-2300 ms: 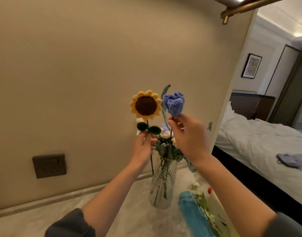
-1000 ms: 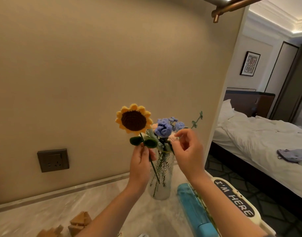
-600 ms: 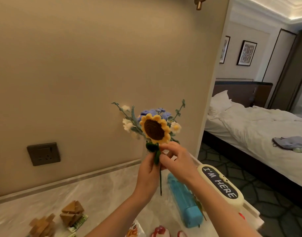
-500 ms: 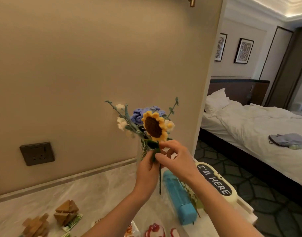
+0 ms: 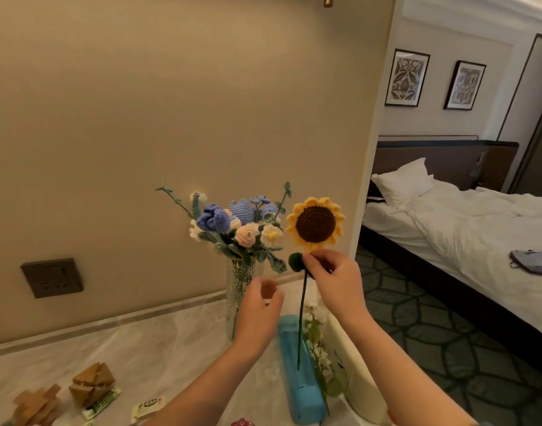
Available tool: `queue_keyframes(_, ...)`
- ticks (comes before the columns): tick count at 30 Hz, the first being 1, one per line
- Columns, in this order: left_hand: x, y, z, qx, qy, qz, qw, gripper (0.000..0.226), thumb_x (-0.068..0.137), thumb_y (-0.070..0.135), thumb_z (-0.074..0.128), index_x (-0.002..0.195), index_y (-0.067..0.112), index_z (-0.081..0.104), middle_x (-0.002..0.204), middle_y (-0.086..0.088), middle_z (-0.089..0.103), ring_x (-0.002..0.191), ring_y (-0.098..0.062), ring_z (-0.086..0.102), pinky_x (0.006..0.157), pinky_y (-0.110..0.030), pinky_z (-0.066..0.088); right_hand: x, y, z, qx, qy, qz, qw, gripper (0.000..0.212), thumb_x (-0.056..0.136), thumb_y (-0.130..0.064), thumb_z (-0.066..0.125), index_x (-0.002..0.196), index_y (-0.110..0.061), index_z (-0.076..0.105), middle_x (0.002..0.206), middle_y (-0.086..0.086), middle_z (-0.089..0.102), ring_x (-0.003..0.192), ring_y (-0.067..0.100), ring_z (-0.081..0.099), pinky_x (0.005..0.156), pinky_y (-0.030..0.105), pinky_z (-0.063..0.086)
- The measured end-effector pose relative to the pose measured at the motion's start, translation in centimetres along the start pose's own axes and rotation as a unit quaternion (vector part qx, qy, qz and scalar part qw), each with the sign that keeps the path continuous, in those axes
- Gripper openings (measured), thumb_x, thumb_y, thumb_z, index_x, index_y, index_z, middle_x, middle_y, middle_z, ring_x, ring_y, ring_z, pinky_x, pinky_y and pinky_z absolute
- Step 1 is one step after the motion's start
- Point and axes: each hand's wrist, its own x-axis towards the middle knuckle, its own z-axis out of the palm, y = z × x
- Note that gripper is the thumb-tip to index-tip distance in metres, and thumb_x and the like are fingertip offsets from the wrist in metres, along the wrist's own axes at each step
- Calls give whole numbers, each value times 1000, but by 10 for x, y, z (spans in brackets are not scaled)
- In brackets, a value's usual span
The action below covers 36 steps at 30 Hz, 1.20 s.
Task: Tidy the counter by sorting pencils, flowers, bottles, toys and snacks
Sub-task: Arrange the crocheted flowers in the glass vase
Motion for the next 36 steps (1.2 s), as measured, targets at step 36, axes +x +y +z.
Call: queue_keyframes(36,96,-37,-11,2,234,-58,970,86,64,14,88,135,5,40,131,-9,55,114,-19,57,92,-26,50,89,28,26,138,28,-42,989,11,93,-25,65,84,-30,67,77,0,68,65,19,61,62,40,52)
